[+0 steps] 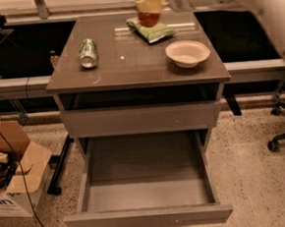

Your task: Place coke can into middle drawer

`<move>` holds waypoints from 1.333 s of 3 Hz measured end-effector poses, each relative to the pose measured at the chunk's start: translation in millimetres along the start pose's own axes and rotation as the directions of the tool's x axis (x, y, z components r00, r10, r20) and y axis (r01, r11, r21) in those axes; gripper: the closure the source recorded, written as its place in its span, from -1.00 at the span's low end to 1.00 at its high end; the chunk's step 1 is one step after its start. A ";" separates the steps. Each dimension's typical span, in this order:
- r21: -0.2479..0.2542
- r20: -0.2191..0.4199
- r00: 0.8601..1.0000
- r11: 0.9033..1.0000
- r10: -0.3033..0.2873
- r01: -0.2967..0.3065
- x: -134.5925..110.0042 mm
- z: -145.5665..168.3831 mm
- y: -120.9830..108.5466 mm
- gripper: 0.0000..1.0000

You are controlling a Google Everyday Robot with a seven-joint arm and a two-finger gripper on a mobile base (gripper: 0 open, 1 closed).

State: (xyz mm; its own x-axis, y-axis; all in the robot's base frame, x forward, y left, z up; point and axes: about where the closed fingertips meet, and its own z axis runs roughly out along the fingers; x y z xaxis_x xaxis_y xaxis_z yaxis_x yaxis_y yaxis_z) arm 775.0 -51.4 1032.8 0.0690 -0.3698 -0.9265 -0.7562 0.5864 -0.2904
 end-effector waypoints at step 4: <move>-0.130 -0.011 0.994 0.985 0.113 -0.113 61.8 -85.9 119.5 1.00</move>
Offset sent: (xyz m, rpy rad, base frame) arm -0.2108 -0.0187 -0.1603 0.0740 0.2761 0.1218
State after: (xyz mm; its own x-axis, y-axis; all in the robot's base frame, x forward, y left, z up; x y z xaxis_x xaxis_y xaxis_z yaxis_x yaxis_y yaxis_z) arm 633.1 -66.1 961.3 -0.0239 -0.3094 -0.9506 -0.8375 0.5255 -0.1500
